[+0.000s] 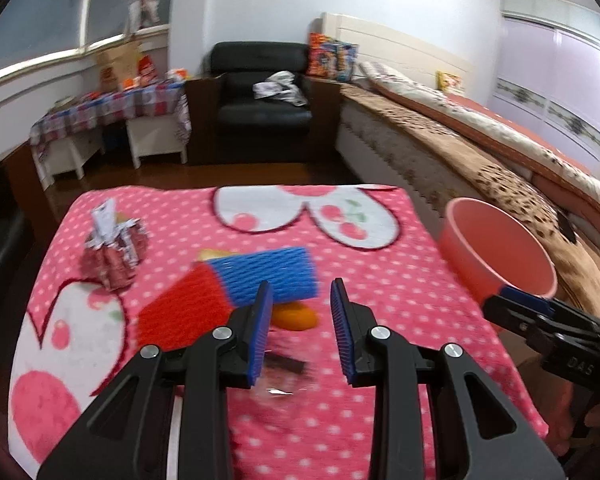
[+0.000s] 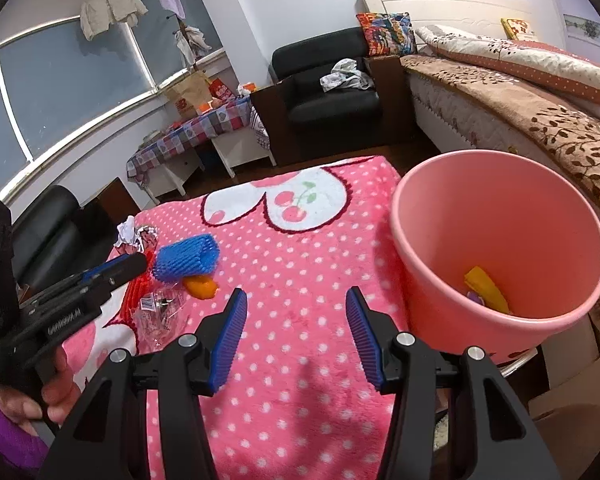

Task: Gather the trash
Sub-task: 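Move both open grippers back over the red mesh and blue foam sleeves, then grasp the red mesh sleeve with the left gripper while the right gripper grasps the blue foam sleeve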

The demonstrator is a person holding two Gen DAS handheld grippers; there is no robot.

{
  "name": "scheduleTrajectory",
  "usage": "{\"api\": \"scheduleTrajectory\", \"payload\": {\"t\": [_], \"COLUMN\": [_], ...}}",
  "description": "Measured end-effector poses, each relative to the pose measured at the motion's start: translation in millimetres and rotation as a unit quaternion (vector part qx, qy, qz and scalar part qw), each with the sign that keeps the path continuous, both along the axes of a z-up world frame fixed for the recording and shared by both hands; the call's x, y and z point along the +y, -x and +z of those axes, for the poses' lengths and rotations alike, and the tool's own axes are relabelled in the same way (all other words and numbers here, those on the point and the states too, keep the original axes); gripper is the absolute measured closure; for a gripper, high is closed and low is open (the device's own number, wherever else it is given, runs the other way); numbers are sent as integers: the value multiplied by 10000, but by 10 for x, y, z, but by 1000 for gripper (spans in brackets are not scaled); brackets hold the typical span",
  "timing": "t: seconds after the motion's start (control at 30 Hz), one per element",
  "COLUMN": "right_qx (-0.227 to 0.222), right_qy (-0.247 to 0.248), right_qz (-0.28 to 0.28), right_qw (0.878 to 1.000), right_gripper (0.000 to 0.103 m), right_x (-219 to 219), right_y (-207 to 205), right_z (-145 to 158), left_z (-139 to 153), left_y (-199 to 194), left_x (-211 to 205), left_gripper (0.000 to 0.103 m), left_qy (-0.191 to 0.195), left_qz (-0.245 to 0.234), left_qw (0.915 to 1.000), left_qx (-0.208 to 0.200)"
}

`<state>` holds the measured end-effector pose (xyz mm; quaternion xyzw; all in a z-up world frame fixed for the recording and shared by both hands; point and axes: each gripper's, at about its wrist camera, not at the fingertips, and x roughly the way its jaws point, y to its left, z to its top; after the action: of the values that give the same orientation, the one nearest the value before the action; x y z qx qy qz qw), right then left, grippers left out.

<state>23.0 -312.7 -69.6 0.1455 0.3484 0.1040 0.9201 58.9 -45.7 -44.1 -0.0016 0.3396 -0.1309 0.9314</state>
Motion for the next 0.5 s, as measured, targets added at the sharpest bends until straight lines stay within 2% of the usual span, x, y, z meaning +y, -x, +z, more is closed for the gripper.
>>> {"api": "scheduleTrajectory", "payload": {"t": [0.13,0.27,0.43,0.5], "right_qx": [23,75,98,79], "right_qy": [10,4,-43,-69], "right_qz": [114,205,334,431], "right_qw": [9999,9998,9994,9990], "right_gripper": [52,52,52,52], "right_x": [60,100,114,145], "right_y": [-60,-109,-175,-207], "right_z": [-42,-92,-109,-106], "left_z": [-54,-53,-17,-41], "left_y": [-108,-189,-212,-238], "left_x": [137,112,132,212], "left_gripper": [73,73,73,73], "left_qy": [154,289,-49,-51], "left_qz": [221,210,212,305], "left_qw": [9993,9987,9996,9992], "left_qx": [249,363,176,237]}}
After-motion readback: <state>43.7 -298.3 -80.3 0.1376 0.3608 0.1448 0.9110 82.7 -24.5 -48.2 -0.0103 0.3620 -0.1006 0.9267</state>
